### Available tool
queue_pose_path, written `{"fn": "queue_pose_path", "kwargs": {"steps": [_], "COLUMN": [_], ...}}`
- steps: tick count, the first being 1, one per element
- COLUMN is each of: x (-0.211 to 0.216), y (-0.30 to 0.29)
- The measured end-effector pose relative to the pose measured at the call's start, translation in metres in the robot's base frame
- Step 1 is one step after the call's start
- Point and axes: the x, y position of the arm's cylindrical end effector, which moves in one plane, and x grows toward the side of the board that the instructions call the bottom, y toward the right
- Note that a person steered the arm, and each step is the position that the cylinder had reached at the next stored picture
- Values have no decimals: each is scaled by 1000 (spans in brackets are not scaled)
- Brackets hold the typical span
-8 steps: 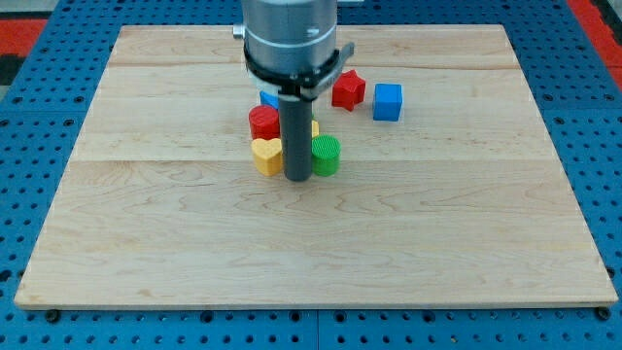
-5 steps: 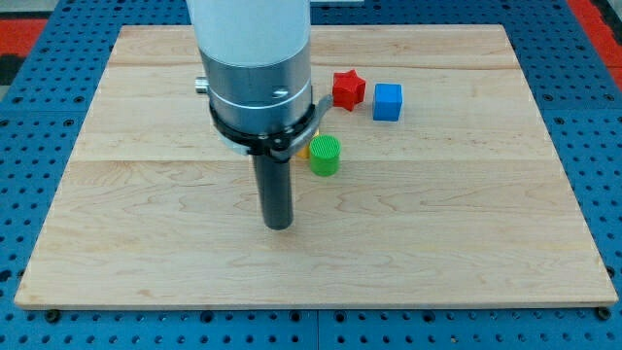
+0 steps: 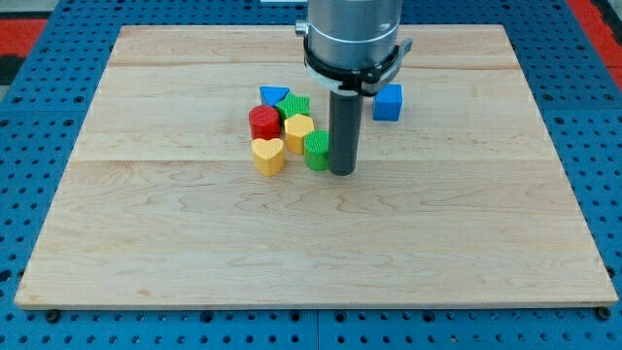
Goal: Push the green circle into the blue triangle
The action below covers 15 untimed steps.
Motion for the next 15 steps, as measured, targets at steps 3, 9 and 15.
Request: {"fn": "queue_pose_path", "kwargs": {"steps": [3,9,15], "x": [-1,98,-25], "y": [-9,-98,-130]}}
